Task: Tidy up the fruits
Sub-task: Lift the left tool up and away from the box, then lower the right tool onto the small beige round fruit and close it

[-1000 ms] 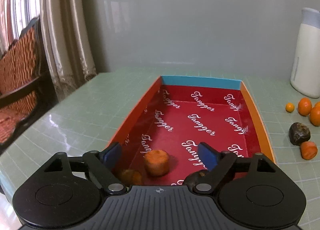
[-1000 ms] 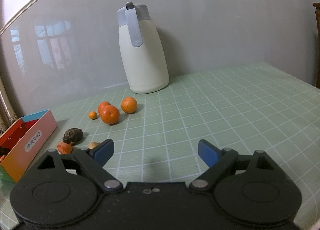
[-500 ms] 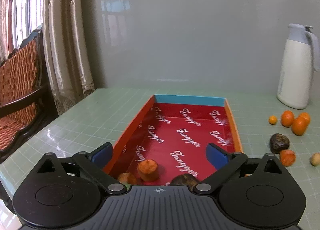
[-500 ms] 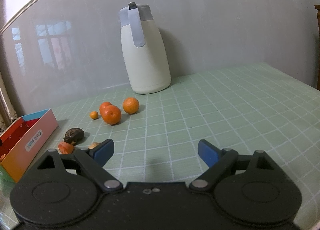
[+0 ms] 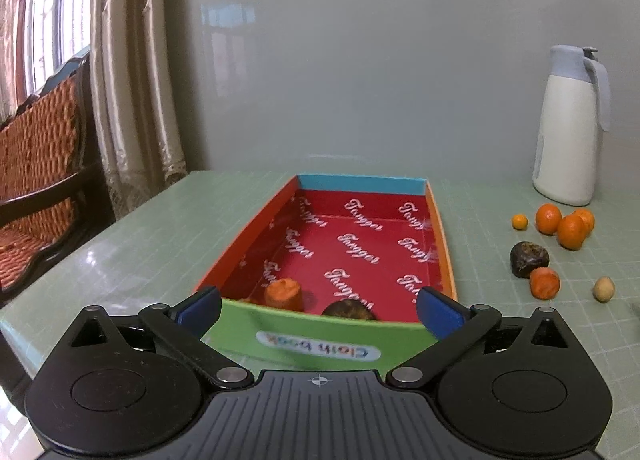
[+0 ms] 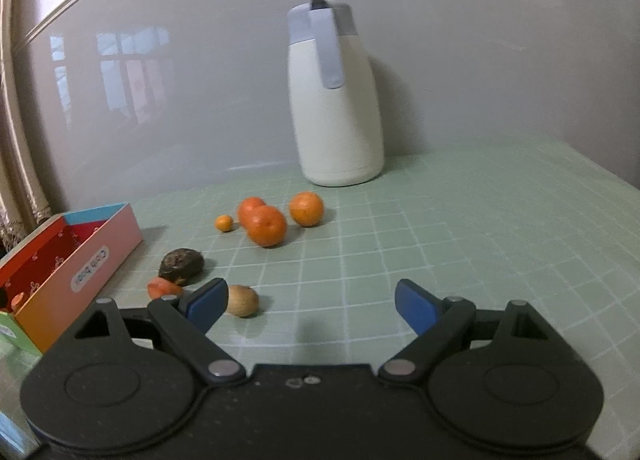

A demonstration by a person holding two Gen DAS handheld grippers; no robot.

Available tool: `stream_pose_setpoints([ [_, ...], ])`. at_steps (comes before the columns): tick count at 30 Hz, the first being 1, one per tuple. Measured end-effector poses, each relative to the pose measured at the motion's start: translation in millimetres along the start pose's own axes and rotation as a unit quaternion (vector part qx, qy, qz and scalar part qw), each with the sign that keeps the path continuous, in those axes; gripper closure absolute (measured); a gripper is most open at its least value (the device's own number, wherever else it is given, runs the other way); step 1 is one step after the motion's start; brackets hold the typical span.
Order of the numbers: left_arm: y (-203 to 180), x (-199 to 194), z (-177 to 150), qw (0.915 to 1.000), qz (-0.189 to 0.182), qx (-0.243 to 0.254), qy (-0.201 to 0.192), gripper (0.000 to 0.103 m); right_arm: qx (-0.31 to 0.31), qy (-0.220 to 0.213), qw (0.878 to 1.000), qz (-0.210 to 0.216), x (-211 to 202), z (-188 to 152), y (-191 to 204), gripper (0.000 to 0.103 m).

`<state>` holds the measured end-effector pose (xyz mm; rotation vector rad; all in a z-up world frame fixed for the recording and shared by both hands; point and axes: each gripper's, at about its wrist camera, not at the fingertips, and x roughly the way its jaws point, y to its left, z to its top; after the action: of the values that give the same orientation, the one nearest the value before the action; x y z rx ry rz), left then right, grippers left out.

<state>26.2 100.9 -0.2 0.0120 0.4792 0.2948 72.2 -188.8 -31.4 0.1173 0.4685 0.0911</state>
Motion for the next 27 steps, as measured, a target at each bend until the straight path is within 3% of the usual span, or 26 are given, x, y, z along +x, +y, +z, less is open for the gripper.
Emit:
stream_pose_setpoints([
  [9, 19.2, -1.1, -8.5, 0.9996, 0.024, -0.016, 0.003, 0.000, -0.020, 0.024, 0.999, 0.017, 23.5, 1.6, 29.4, 0.017],
  [18, 46.4, -5.3, -14.2, 0.9983, 0.049, -0.033, 0.002, 0.000, -0.027, 0.056, 0.998, 0.007, 48.1, 3.0, 43.5, 0.040],
  [23, 56.0, -5.5, -17.6, 0.9976, 0.057, -0.039, 0.005, 0.000, -0.025, 0.074, 0.997, 0.001, 58.7, 4.0, 45.1, 0.048],
  [27, 61.9, -6.7, -19.4, 0.9971, 0.062, -0.043, 0.007, 0.000, -0.033, 0.088, 0.996, -0.001, 66.9, 2.3, 49.5, 0.064],
])
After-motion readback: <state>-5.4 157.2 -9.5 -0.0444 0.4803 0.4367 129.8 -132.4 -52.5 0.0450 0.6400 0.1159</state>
